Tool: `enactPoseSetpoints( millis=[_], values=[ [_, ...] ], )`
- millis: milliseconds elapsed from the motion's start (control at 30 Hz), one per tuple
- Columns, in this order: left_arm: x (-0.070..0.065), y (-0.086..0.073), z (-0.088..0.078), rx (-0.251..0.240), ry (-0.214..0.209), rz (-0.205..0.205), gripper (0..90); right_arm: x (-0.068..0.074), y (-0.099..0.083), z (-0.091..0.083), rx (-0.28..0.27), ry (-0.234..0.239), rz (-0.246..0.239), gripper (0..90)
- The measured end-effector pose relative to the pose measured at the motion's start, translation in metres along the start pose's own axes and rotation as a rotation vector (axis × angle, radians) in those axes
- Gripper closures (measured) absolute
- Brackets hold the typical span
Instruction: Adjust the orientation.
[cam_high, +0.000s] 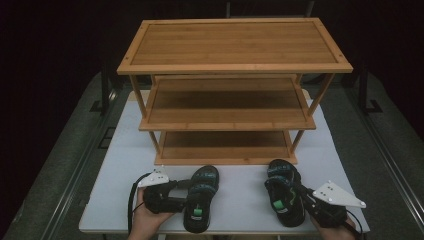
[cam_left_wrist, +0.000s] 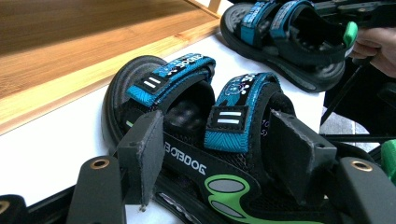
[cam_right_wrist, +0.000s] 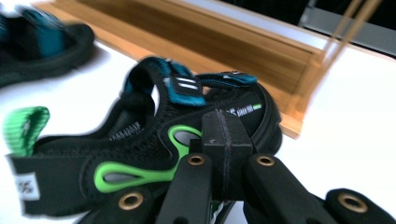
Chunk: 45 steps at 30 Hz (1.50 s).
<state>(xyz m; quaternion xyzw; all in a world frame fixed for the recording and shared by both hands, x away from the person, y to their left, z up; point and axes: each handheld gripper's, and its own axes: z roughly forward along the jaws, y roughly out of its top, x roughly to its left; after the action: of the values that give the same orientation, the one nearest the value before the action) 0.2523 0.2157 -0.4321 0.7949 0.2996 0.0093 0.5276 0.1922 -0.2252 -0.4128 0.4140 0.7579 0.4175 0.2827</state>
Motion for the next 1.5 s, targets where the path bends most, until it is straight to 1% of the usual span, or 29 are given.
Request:
enactPoseSetpoints(
  millis=[67, 200, 233, 300, 400, 433, 533, 733, 833, 1133, 1267, 1300, 1367, 1433, 1467, 1500],
  values=[
    [0.0, 0.0, 0.0, -0.001, 0.001, -0.001, 36.4, -0.006, -0.003, 0.0, 0.007, 0.009, 0.034, 89.6],
    [-0.001, 0.0, 0.0, 0.0, 0.003, -0.002, 36.3, -0.016, -0.01, 0.002, 0.04, 0.006, 0.08, 89.3],
    [-0.001, 0.0, 0.0, -0.001, 0.004, -0.003, 36.3, -0.019, -0.011, 0.002, 0.05, 0.004, 0.087, 88.2],
    [-0.001, 0.0, 0.0, -0.001, 0.003, -0.003, 36.1, -0.024, -0.014, 0.003, 0.068, 0.001, 0.107, 82.7],
    [-0.001, 0.0, 0.0, 0.0, 0.005, -0.001, 35.8, -0.032, -0.018, 0.002, 0.088, 0.004, 0.146, 80.3],
    [-0.001, 0.0, 0.0, 0.001, 0.005, -0.001, 35.6, -0.033, -0.019, 0.001, 0.092, 0.003, 0.153, 79.2],
    [-0.002, 0.001, 0.0, 0.003, 0.007, 0.0, 35.4, -0.034, -0.019, 0.0, 0.092, 0.006, 0.156, 78.2],
    [-0.003, 0.001, -0.001, 0.001, 0.007, -0.006, 35.4, -0.031, -0.016, -0.006, 0.083, 0.012, 0.138, 77.0],
    [-0.003, 0.002, -0.001, 0.002, 0.01, -0.004, 35.6, -0.029, -0.015, -0.009, 0.076, 0.015, 0.126, 73.9],
    [-0.005, 0.004, -0.001, 0.001, 0.013, -0.004, 36.4, -0.028, -0.011, -0.014, 0.078, 0.025, 0.115, 70.3],
    [-0.005, 0.004, -0.002, -0.001, 0.012, -0.005, 36.3, -0.027, -0.01, -0.017, 0.058, 0.041, 0.105, 67.9],
    [-0.005, 0.004, -0.002, 0.0, 0.012, -0.004, 36.4, -0.027, -0.009, -0.018, 0.043, 0.04, 0.109, 67.9],
    [-0.005, 0.004, -0.001, 0.0, 0.013, -0.001, 36.4, -0.029, -0.008, -0.022, 0.013, 0.048, 0.123, 66.9],
    [-0.006, 0.004, -0.001, 0.0, 0.015, -0.002, 36.3, -0.03, -0.007, -0.023, -0.01, 0.074, 0.15, 65.6],
    [-0.006, 0.004, -0.001, 0.001, 0.017, -0.002, 36.4, -0.029, -0.007, -0.023, -0.007, 0.078, 0.152, 65.0],
    [-0.006, 0.004, -0.001, 0.002, 0.02, -0.002, 36.6, -0.029, -0.007, -0.021, 0.001, 0.08, 0.143, 64.2]
  ],
)
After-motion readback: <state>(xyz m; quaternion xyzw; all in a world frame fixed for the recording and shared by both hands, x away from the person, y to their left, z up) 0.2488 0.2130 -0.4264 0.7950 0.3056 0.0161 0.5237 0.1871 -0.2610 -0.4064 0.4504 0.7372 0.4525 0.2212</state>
